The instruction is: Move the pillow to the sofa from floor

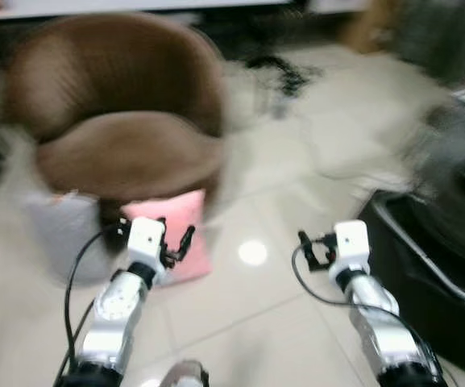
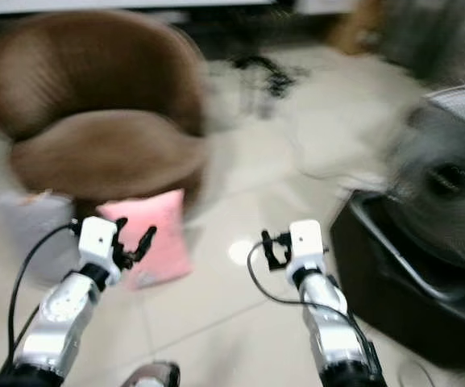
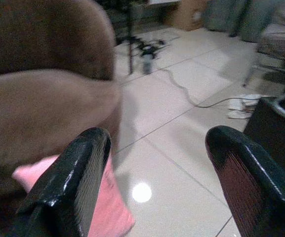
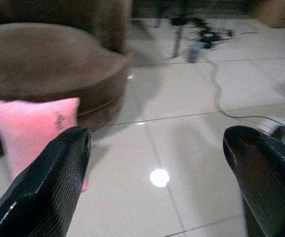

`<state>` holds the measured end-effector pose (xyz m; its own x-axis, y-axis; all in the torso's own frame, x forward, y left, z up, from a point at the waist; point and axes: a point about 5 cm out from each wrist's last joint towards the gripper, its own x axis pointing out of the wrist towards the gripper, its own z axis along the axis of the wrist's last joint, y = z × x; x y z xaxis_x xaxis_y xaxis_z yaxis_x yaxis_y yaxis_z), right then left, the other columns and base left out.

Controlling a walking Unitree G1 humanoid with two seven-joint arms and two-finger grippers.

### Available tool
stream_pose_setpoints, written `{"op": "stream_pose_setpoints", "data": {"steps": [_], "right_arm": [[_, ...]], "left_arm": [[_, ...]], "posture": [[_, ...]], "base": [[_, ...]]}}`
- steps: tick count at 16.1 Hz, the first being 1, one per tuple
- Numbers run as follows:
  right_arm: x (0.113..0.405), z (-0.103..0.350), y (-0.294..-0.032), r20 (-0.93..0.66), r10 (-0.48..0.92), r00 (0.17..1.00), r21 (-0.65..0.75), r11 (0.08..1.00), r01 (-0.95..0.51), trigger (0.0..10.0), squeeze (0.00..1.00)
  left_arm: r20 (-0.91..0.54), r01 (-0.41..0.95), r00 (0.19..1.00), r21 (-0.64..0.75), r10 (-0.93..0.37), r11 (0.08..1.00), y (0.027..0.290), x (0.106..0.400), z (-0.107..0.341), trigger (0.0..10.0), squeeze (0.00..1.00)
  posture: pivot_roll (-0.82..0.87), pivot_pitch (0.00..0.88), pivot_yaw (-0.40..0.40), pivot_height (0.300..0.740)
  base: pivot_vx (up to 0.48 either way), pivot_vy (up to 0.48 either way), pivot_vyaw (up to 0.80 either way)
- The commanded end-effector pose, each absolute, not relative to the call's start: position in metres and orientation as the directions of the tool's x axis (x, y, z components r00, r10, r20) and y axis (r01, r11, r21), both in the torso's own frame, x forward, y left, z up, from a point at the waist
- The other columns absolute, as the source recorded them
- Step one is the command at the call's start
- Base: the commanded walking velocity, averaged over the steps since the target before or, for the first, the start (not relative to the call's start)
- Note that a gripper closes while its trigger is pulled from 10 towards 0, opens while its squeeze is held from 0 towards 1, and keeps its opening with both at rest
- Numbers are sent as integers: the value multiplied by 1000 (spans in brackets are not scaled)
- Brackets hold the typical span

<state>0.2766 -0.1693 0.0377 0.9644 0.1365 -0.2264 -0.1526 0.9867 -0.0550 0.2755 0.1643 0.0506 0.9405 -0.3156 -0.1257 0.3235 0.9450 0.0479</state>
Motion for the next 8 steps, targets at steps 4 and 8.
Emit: {"op": "stream_pose_setpoints", "data": {"steps": [4, 8], "right_arm": [[276, 37, -172, -234, 127, 964, -57, 988, -144, 10000, 102], [275, 35, -172, -245, 122, 962, -29, 991, -133, 10000, 0]], "left_arm": [[-119, 342, 935, 53, -334, 938, 159, 277, 53, 10000, 0], [-119, 341, 935, 46, -334, 939, 159, 277, 53, 10000, 0]], "posture": [[-41, 52, -107, 740], [-42, 56, -108, 740]], "base": [[0, 0, 620], [0, 0, 466]]}}
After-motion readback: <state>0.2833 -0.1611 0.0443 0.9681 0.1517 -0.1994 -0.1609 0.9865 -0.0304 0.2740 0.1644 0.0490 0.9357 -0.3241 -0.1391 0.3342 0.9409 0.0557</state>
